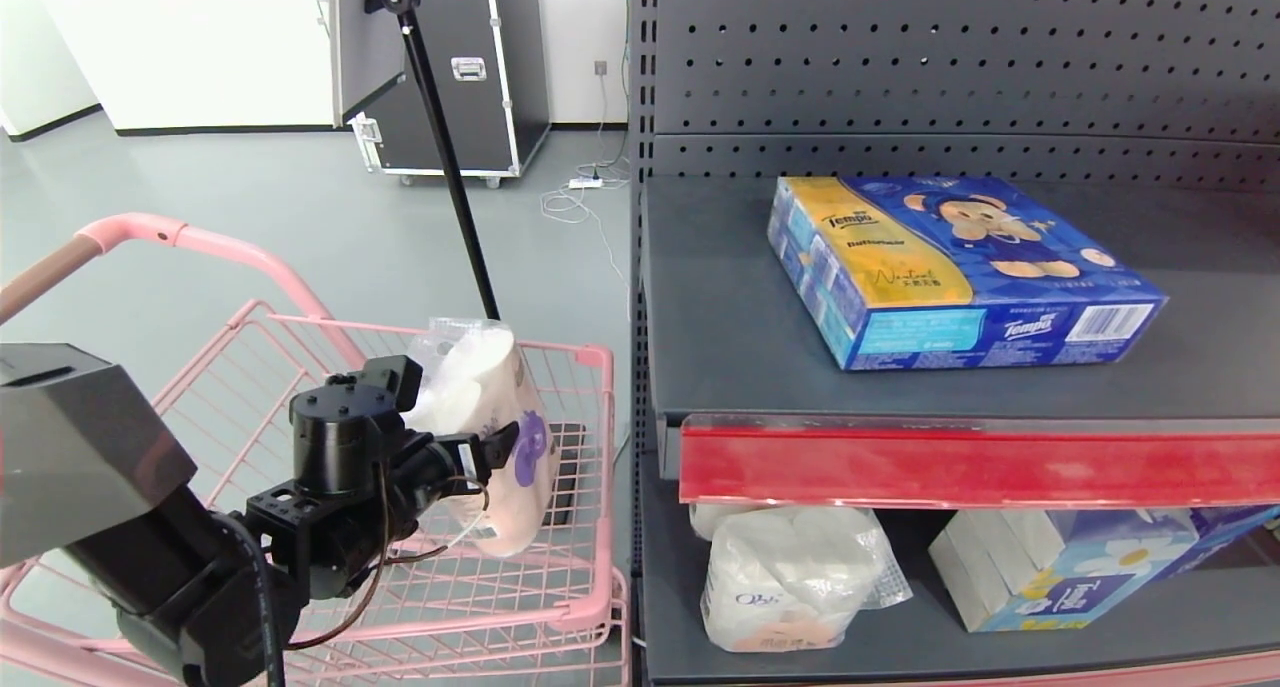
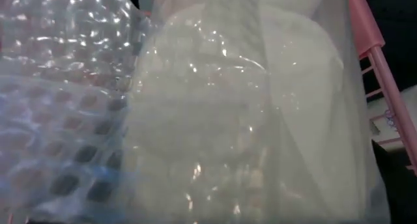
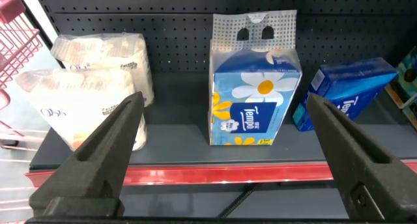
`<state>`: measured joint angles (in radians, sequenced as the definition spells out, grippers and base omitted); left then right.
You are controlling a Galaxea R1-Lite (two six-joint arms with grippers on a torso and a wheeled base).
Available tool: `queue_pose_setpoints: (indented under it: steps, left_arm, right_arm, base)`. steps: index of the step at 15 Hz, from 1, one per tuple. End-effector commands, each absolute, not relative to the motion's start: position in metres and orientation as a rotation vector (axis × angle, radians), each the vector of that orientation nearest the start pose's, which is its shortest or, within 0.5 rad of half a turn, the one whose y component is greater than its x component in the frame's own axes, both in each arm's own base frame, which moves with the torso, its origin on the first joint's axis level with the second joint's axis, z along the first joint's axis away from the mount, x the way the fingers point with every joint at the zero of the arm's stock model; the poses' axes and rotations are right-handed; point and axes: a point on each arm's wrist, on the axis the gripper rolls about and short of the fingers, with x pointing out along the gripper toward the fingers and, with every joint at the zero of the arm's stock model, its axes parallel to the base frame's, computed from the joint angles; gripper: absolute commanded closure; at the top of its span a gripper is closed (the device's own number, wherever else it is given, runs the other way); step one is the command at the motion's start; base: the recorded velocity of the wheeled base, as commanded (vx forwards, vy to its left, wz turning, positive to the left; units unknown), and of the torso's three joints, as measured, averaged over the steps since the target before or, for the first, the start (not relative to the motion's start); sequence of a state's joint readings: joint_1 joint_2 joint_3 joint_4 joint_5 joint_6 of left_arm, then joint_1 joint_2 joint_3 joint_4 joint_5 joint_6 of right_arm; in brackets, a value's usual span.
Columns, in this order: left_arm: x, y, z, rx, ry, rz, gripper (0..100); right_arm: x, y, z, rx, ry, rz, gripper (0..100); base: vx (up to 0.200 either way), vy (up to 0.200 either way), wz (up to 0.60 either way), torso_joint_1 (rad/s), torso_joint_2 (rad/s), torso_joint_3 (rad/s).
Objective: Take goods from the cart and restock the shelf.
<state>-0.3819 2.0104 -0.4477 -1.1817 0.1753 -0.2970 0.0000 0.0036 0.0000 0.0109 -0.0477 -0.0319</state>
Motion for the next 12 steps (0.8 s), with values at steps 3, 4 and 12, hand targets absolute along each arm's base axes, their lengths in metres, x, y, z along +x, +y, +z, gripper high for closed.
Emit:
queue_pose_setpoints:
  steps: [3,4,12]
  left_arm:
    - [0.284,-0.110,0.055,-0.183,0.400,-0.141,100]
    - [0.284,-0.110,0.054,-0.183,0.402,-0.142,100]
    - [0.277,-0.100,0.089,-0.218,0.267,-0.147,100]
  right_arm:
    - [-0.023,-0.001,0.074,-0.033,0.015,-0.047,0]
    - [-0.023,-0.001,0.074,-0.033,0.015,-0.047,0]
    - [-0.023,-0.001,0.074,-0.033,0.015,-0.047,0]
  base:
    - [0.000,0.000,0.00,0.000,0.00,0.000]
    - [0.000,0.000,0.00,0.000,0.00,0.000]
    - [0.000,0.000,0.00,0.000,0.00,0.000]
